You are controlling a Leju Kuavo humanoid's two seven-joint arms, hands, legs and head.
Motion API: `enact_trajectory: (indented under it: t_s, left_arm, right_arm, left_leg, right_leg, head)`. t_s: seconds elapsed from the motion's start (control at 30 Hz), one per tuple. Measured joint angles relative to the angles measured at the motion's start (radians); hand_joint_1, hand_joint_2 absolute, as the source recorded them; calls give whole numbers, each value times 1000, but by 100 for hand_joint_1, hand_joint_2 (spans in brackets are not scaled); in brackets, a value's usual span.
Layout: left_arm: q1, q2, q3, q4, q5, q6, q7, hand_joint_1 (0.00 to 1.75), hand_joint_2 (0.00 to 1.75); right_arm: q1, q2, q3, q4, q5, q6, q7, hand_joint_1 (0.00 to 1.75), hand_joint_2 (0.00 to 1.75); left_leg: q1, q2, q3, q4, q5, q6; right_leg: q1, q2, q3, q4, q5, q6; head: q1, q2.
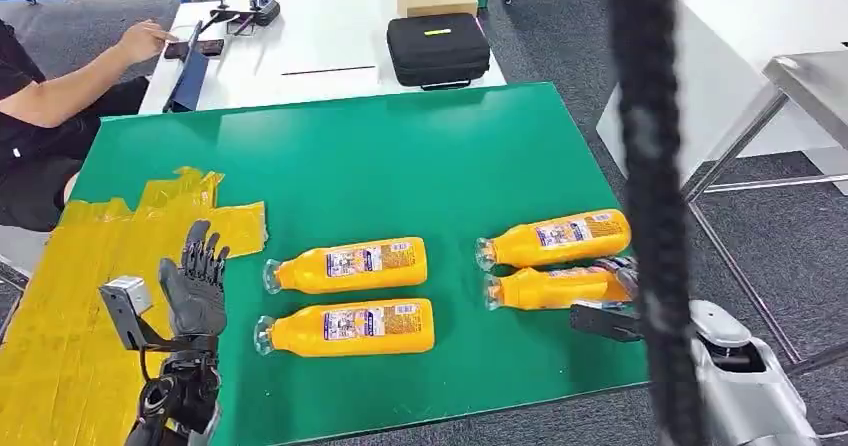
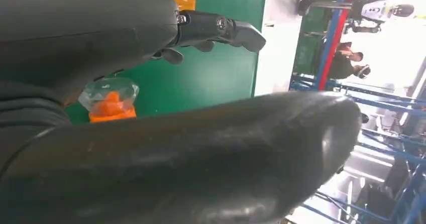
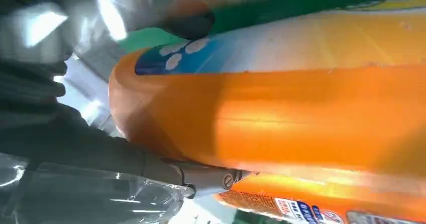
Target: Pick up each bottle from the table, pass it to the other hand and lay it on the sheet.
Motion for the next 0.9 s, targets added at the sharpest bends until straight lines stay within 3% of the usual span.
enact_trajectory:
  t_s: [0.03,0.27,0.4,0.5,0.7,0.8,0.9]
  left_arm:
    - [1,3,-1,1,8,-3,-3,0,175]
    - [14,13,2,-6,41,-35,2,0,175]
    - [21,10,8,-17,67,-56,21,0,175]
    - [29,-1,8,-45,87,-69,24,0,175]
    - [25,-34,-31,-116,98,-102,57,0,175]
    - [-20,-50,-70,-117,119,-121,63,0,175]
    - [-60,-66,-119,-116,135,-121,67,0,175]
  right_arm:
    - [21,-7,-2,-20,-58,11,-35,175,175]
    - [108,-12,-74,-206,-515,144,-250,175,175]
    - [93,89,-151,-362,-751,221,-328,175,175]
    - [55,166,-162,-443,-721,190,-291,175,175]
    - [-127,270,-158,-389,-532,-62,-202,175,175]
    - [-300,345,-103,-189,-441,-219,-154,175,175]
    - [-417,402,-30,-7,-432,-305,-158,175,175]
  left_leg:
    - [0,0,-2,0,0,0]
    - [-1,1,-15,0,2,1]
    - [0,2,-17,0,2,1]
    - [0,2,-18,0,3,0]
    - [0,2,-22,0,5,2]
    - [-1,6,-25,0,8,2]
    - [-1,6,-25,1,11,2]
  right_leg:
    - [0,0,8,0,0,0]
    - [-2,0,-4,1,4,2]
    - [0,1,-7,1,4,2]
    - [0,1,-8,2,3,1]
    - [-1,1,-10,2,5,2]
    - [-1,4,-15,2,10,3]
    - [-1,4,-16,2,13,2]
  head:
    - [1,0]
    - [-2,0]
    - [0,0]
    - [0,0]
    - [0,0]
    - [0,0]
    - [1,0]
